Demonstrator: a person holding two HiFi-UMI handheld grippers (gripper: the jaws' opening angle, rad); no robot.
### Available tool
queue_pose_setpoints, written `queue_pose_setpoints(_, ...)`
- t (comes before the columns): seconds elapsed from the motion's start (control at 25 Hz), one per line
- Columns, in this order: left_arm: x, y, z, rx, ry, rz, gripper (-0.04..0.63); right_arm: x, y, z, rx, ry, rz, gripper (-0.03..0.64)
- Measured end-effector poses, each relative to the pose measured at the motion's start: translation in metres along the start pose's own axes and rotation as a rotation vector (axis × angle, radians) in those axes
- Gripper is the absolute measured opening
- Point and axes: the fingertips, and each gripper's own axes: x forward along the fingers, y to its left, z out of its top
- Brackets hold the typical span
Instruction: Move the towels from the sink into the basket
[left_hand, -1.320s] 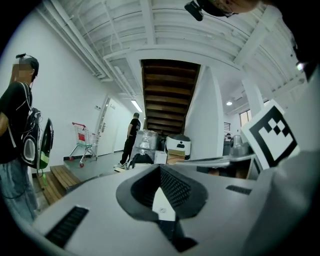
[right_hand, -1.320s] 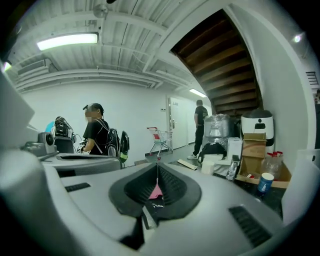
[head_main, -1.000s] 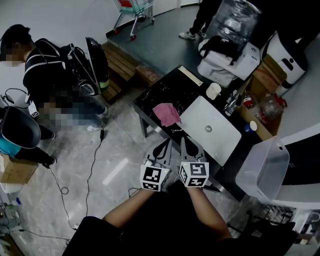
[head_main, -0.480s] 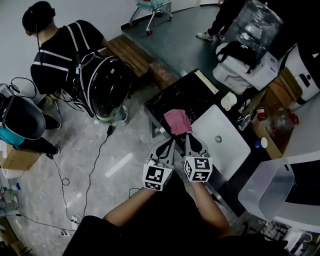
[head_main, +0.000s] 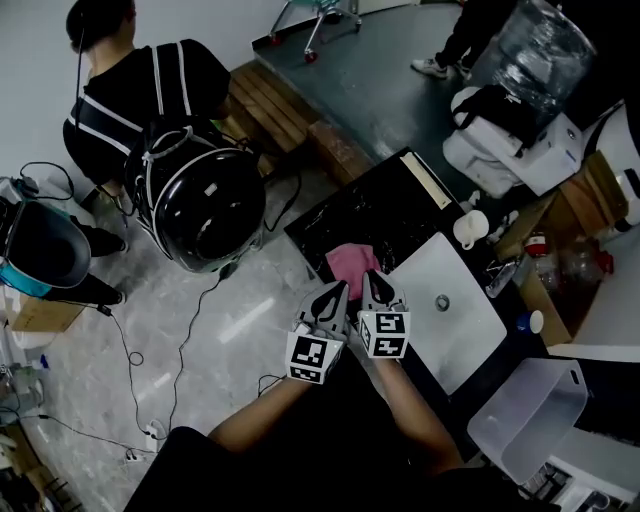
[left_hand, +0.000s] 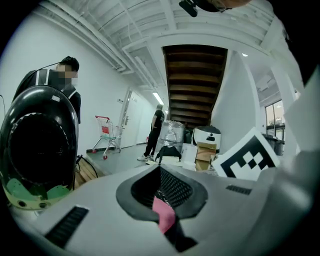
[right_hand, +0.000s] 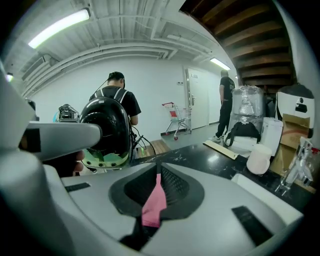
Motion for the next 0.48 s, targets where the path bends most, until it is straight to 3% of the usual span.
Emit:
queue_pose_setpoints(0.2,0.022,0.017,-0.008,-0.005,0.038,0.014,0.003,0.042,-0.013,-0.021,0.0,0.083,0.015,0.038)
queue_pose_setpoints(0.28,0.028,0.022,-0.015,-0.008,0.057,0.021,0.003,0.058,-0.015,-0.036,0.012,0.128,0.029,0.151)
queue_pose_setpoints(0.48,0.039,0.029,-0.022,-0.022,0.08,0.036,0.003,0.084,-0.016,-0.07,0.01,0.254,0.057,0.212)
